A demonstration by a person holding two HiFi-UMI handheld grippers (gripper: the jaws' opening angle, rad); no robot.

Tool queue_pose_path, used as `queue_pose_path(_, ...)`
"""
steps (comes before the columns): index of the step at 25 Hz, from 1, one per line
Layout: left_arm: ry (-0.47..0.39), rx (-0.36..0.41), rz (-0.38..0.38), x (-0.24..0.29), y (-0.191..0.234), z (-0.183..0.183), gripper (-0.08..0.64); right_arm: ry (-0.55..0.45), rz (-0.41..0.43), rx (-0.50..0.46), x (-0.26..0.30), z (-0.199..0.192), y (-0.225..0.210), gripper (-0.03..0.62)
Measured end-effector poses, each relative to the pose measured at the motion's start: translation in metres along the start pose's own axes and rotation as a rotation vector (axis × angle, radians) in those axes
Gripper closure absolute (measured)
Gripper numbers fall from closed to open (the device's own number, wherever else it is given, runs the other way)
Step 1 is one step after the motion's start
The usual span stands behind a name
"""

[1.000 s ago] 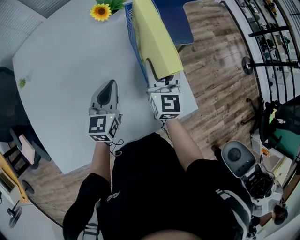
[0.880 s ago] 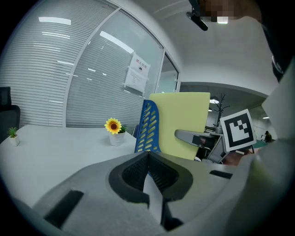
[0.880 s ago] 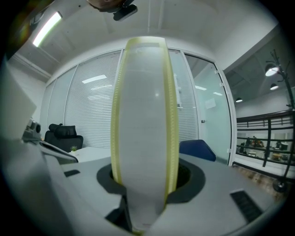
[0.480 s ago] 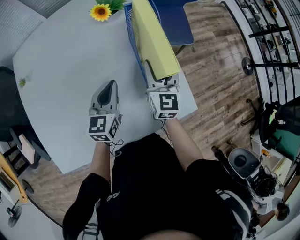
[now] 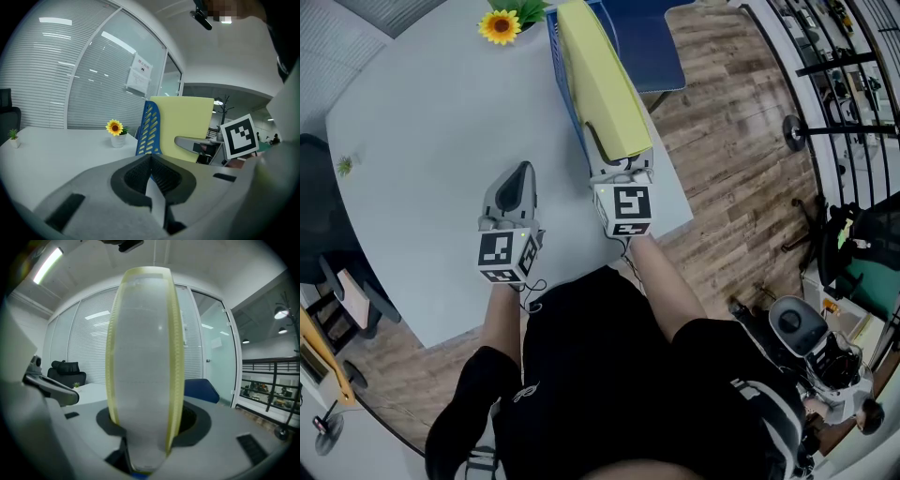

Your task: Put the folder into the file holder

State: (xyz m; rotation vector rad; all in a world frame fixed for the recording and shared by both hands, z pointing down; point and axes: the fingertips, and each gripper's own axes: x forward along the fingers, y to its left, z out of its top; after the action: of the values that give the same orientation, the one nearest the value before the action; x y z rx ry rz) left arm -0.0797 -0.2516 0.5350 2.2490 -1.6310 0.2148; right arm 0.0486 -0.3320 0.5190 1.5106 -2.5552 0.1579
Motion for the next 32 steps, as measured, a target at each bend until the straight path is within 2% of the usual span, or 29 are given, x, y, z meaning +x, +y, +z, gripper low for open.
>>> queue_pose_path(11,0.005,-0.003,-0.002,-0.007,-0.011,-0.004,0.554,0.040,0.044,0.006,-0.010,-0.011,0.006,0.328)
queue_pose_path(32,0.013,-0.013,0.004,-0.040,-0.035,-0.024,0.554,0.089,0.039,0.049,-0.062,-0.031,0.010,0.327)
